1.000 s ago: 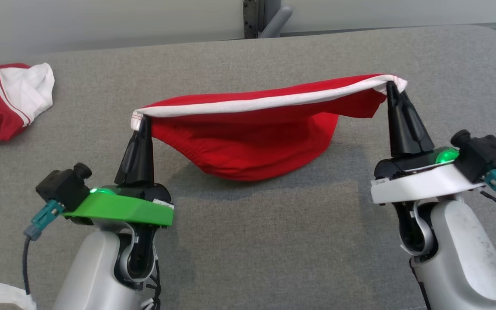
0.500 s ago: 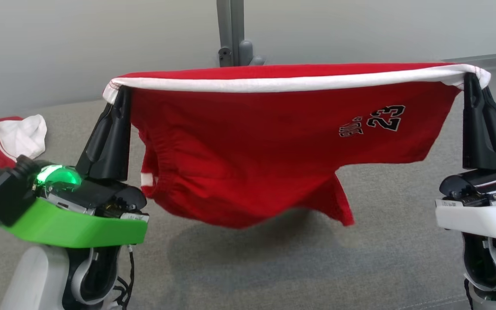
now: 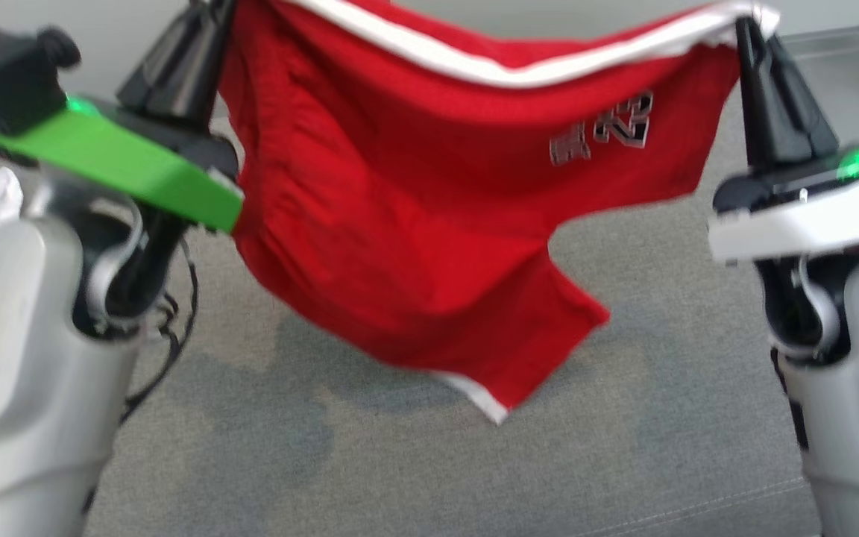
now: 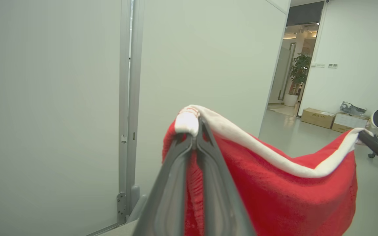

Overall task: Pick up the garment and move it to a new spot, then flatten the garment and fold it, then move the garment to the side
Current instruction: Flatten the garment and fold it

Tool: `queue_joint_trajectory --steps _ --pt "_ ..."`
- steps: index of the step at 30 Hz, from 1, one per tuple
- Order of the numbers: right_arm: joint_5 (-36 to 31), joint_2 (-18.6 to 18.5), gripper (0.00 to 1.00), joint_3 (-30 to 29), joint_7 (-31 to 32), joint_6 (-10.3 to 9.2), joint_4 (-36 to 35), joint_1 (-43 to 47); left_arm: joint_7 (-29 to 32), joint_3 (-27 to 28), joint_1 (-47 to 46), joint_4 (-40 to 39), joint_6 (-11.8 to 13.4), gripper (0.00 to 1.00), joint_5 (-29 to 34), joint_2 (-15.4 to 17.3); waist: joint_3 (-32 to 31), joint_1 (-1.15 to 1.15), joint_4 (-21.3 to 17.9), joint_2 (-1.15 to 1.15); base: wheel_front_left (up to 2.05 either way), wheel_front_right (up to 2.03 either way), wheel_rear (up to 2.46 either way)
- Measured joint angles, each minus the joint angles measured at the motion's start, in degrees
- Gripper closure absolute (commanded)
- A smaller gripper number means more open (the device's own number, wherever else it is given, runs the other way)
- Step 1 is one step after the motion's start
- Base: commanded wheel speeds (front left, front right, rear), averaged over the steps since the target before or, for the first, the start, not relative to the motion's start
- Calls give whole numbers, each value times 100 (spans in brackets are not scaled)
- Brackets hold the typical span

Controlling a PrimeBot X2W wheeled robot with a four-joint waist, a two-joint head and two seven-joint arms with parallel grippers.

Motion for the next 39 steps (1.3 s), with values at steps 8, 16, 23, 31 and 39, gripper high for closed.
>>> queue_joint_trajectory --steps 8,16,23,31,39 --pt "-563 34 100 305 -1092 0 2385 -3756 -272 2 -3212 2086 -121 100 754 121 1119 0 -46 0 0 0 0" --pt "-916 431 100 348 -1516 0 3505 -4952 -1639 -474 -4447 3295 -227 100 1386 410 2087 0 -181 0 0 0 0" --pt "-615 491 100 1109 -1519 0 3460 -4329 -2139 -516 -4094 4121 -235 100 1194 474 2920 1 -300 0 0 0 0" --pt "-573 481 100 998 -1519 0 2846 -3366 -2179 209 -2744 2776 -236 100 557 299 3432 2 -258 0 0 0 0" --pt "-459 188 100 823 -1521 1 1951 -1923 -2181 424 -812 1292 -236 100 457 80 3117 1 1 0 0 0 0"
